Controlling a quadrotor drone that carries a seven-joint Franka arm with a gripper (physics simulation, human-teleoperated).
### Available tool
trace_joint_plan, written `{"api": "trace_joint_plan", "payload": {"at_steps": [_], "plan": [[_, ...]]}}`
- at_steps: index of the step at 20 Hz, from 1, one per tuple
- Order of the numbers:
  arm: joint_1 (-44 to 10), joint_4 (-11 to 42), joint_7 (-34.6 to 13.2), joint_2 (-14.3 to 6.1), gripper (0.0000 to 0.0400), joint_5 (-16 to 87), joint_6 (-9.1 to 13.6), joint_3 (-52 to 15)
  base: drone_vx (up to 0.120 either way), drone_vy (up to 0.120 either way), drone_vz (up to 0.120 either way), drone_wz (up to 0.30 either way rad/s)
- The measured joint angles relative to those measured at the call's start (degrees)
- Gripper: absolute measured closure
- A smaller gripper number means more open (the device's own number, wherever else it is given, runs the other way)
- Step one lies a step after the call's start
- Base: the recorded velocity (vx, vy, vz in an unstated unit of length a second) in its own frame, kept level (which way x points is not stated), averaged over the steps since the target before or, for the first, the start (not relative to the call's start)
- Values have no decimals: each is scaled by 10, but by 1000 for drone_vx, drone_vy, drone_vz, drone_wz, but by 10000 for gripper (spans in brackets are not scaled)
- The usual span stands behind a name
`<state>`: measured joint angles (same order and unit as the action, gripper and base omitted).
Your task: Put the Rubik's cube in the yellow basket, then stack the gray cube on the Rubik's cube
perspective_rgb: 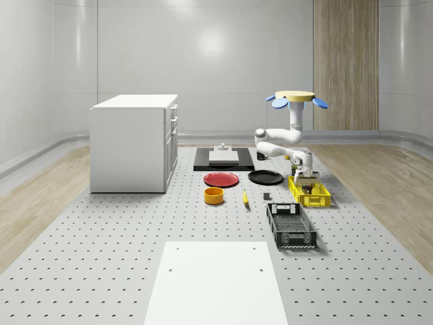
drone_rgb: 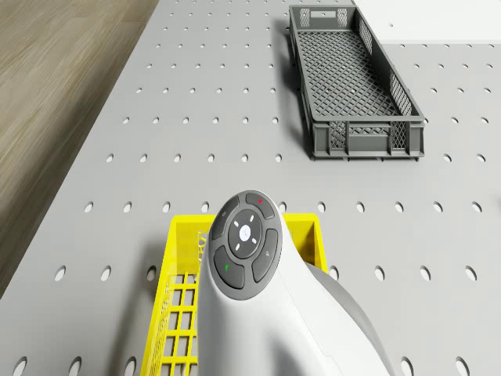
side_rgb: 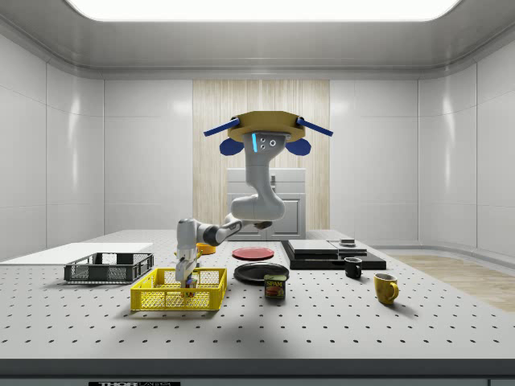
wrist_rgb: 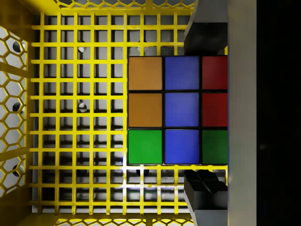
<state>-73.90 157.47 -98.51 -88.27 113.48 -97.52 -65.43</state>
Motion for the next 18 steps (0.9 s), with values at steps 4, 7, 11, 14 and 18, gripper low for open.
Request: {"api": "trace_joint_plan", "payload": {"at_steps": [4,7,11,14,18], "plan": [[1,0,2,3,9,1,2,0,0,0,90,0],[2,0,3,5,4,1,4,0,0,-53,120,0],[4,1,4,8,2,2,7,0,0,-120,110,0],[5,1,5,9,1,3,9,1,0,-120,0,0],[6,1,6,12,0,4,11,1,0,-120,50,0]]}}
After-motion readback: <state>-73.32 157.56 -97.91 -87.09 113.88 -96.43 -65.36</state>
